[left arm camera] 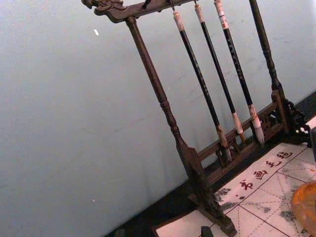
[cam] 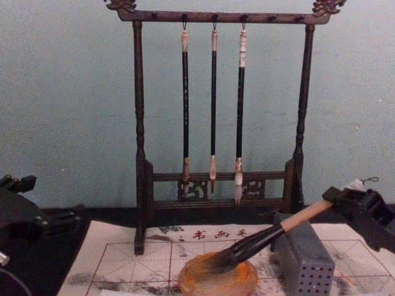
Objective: Pick up the brush from the inkstone, write on the paper, then place the brush back to its original position.
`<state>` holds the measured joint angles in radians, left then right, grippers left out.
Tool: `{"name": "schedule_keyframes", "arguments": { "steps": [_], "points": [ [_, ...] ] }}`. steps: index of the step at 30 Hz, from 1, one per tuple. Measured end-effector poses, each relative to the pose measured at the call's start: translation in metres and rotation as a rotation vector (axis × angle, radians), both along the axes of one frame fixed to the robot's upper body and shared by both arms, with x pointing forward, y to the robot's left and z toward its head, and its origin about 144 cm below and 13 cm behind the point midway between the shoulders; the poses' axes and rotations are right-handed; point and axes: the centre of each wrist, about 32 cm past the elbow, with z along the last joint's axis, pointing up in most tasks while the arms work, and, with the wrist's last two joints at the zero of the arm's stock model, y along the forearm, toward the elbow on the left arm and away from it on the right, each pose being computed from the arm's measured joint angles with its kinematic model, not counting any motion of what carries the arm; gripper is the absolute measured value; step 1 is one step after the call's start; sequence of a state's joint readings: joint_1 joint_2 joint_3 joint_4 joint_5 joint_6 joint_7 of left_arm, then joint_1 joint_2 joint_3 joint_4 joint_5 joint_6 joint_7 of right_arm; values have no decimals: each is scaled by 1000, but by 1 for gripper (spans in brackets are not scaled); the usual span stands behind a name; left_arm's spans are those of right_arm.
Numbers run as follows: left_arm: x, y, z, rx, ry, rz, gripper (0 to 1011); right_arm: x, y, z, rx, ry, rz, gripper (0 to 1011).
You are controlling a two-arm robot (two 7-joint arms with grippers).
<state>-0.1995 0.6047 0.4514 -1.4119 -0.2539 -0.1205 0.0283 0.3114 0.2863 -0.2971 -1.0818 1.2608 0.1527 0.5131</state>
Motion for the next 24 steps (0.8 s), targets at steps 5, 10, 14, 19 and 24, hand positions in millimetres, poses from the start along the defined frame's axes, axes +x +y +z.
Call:
{"name": "schedule_keyframes", "arguments": {
  "steps": [5, 10, 14, 19, 24],
  "points": [
    [0, 0, 0, 0, 0, 0, 1001, 0, 0, 0, 0, 0, 0, 181],
    [0, 0, 0, 0, 0, 0, 1001, 0, 0, 0, 0, 0, 0, 181],
    [0, 0, 0, 0, 0, 0, 1001, 0, 0, 0, 0, 0, 0, 181],
    [0, 0, 0, 0, 0, 0, 1001, 0, 0, 0, 0, 0, 0, 181],
    [0, 0, 0, 0, 0, 0, 1001, 0, -1, 1, 7, -7, 7, 181]
  ]
}}
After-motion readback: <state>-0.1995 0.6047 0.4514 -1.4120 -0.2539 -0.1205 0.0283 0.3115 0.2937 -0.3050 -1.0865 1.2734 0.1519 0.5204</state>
